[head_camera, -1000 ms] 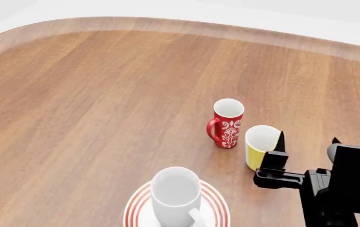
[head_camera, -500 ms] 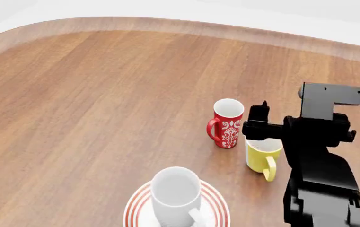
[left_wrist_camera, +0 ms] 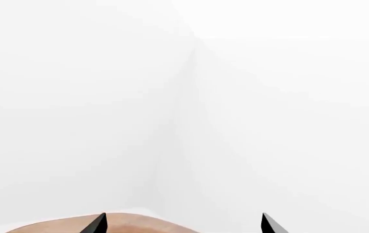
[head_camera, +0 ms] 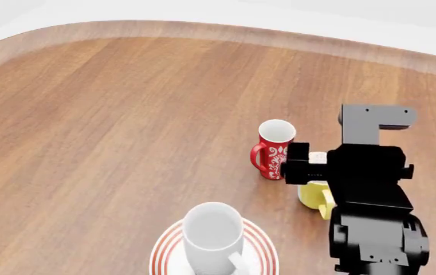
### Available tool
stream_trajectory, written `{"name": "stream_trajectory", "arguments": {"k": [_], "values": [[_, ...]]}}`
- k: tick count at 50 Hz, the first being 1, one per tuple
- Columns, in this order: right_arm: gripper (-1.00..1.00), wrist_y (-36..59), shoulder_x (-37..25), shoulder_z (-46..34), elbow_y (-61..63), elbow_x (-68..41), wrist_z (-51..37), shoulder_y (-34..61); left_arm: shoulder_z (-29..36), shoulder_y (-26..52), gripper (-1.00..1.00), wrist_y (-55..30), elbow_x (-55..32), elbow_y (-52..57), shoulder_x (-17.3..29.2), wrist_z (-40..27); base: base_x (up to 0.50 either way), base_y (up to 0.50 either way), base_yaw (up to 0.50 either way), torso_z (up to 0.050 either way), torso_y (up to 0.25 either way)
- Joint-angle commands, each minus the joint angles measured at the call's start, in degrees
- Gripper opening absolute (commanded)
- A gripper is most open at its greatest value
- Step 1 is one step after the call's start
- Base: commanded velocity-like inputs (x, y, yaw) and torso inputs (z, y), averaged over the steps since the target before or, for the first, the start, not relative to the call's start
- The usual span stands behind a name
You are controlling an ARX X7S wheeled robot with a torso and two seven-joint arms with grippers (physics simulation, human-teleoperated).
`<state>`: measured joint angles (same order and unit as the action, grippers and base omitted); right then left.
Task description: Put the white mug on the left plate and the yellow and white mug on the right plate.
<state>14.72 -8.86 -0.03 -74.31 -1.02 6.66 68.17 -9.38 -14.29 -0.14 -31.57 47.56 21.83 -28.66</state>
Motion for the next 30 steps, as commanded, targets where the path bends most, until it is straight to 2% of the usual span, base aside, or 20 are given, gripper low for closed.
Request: {"name": "stream_trajectory", "arguments": {"k": [1, 27, 30], "values": [[1.0, 2.7, -0.1, 0.9, -0.7, 0.9, -1.4, 0.0, 0.2, 0.0, 1.0, 0.1, 0.0, -0.1, 0.1, -0.2, 0.0, 0.0, 0.0, 0.0, 0.0], [1.0, 5.4, -0.4, 2.0, -0.7, 0.9, -1.8, 0.3, 0.9, -0.1, 1.0, 0.7, 1.4, -0.2, 0.9, 0.3, 0.0, 0.0, 0.0, 0.0, 0.0], [1.0, 5.4, -0.4, 2.2, -0.7, 0.9, -1.7, 0.3, 1.0, -0.2, 1.0, 0.5, 2.1, -0.3, 1.1, 0.1, 0.0, 0.0, 0.0, 0.0, -0.201]]}}
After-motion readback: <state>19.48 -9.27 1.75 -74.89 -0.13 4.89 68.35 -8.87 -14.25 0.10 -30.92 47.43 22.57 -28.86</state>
